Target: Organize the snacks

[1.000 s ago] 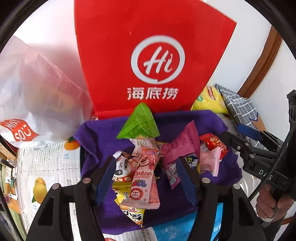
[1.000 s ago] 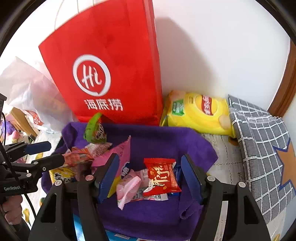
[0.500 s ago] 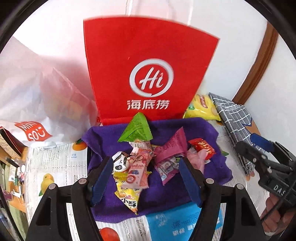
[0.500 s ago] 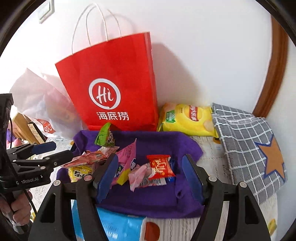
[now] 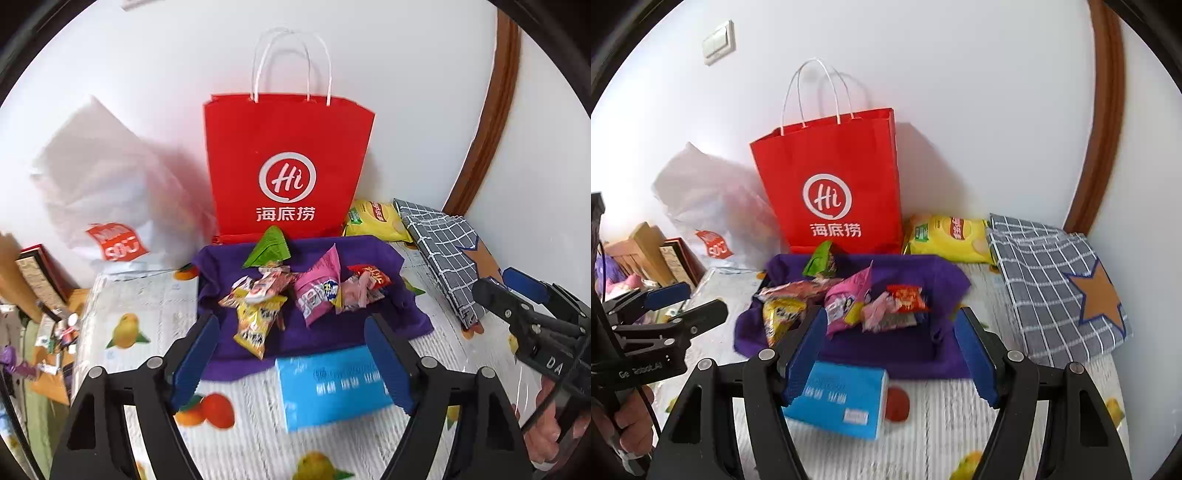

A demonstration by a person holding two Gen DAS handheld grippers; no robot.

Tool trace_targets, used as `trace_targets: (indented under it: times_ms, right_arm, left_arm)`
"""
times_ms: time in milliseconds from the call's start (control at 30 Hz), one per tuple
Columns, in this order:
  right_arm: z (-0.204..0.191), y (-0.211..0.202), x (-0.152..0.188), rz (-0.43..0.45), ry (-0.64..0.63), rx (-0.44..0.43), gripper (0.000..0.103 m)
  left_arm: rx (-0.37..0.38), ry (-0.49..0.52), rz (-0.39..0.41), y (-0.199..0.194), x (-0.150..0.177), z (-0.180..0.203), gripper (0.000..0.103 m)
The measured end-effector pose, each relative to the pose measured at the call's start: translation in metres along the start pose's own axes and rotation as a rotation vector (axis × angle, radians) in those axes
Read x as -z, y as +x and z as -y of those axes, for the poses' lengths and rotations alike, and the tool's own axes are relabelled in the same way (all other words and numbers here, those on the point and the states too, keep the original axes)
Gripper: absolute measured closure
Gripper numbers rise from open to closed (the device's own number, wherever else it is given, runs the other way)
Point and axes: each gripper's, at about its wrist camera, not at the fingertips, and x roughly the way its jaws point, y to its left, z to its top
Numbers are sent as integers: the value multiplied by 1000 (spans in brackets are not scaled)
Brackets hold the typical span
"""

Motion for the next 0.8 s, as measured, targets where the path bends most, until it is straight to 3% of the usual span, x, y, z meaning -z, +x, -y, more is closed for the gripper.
trace_targets:
  times_ms: [267,367,567,633,800]
  right_arm:
    - [0,-49,39,9,-8,-12,30]
    - [0,-63,55,23,-15,-1,15]
    - [2,-92,83,54,-20,8,11]
    - [3,-103,94,68,-26,29,1]
    - [9,-128,116,100,-3,18,0]
  left_arm:
    - [-33,-16,75,-61,45,10,15]
    - [-56,-19,95,-79,61,15,15]
    - [-65,-24,124,-105,91,29,12]
    - [-63,-27,132,-112,101,32,12]
    - [-64,-13,163,-132,122,45,9]
